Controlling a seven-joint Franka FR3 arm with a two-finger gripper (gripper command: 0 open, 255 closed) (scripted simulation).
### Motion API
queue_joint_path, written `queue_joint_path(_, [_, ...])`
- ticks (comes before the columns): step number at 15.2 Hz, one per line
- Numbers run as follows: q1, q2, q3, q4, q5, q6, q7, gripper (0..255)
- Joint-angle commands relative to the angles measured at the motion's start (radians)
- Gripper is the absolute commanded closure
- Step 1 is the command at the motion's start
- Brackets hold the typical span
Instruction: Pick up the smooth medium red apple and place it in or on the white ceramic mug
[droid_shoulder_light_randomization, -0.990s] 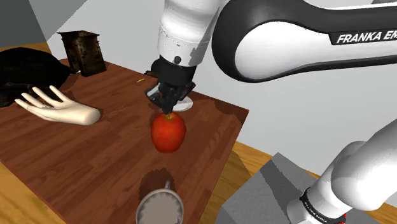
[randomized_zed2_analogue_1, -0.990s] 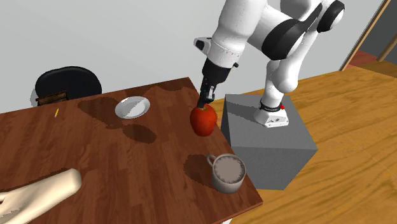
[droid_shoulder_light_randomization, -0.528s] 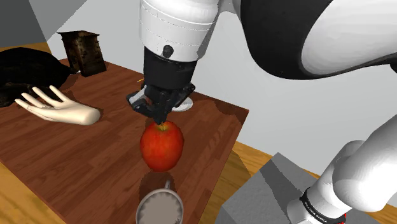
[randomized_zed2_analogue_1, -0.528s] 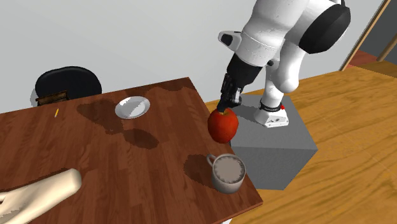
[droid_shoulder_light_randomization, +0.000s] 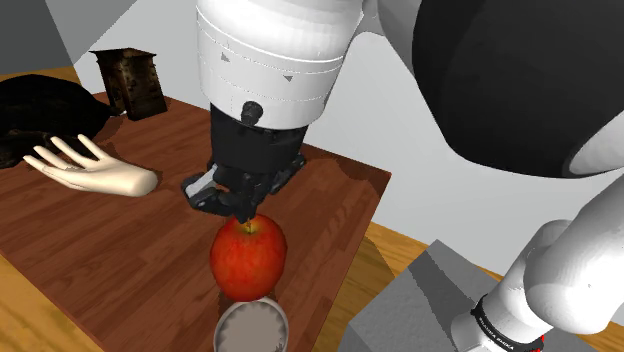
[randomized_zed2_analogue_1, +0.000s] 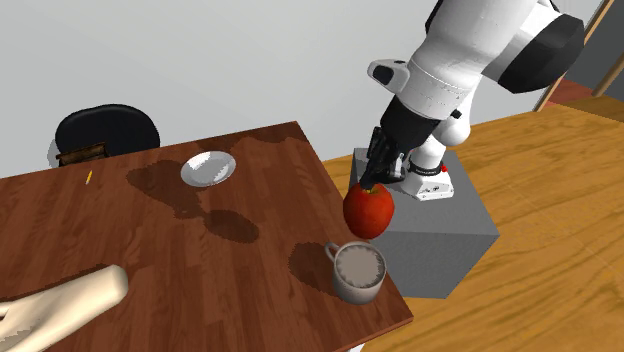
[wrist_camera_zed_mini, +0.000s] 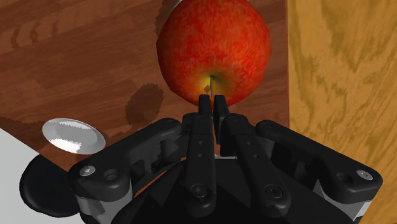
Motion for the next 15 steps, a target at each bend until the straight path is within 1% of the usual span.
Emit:
queue_joint_path(1, [-0.001, -0.014, -0.006, -0.037, 0.011, 0.03, -0.002, 255])
queue_joint_path(8, [0.0, -0.035, -0.014, -0.145, 0.023, 0.126, 0.007, 255])
queue_joint_path(15, [0.001, -0.037, -0.012, -0.24, 0.018, 0.217, 0.028, 255])
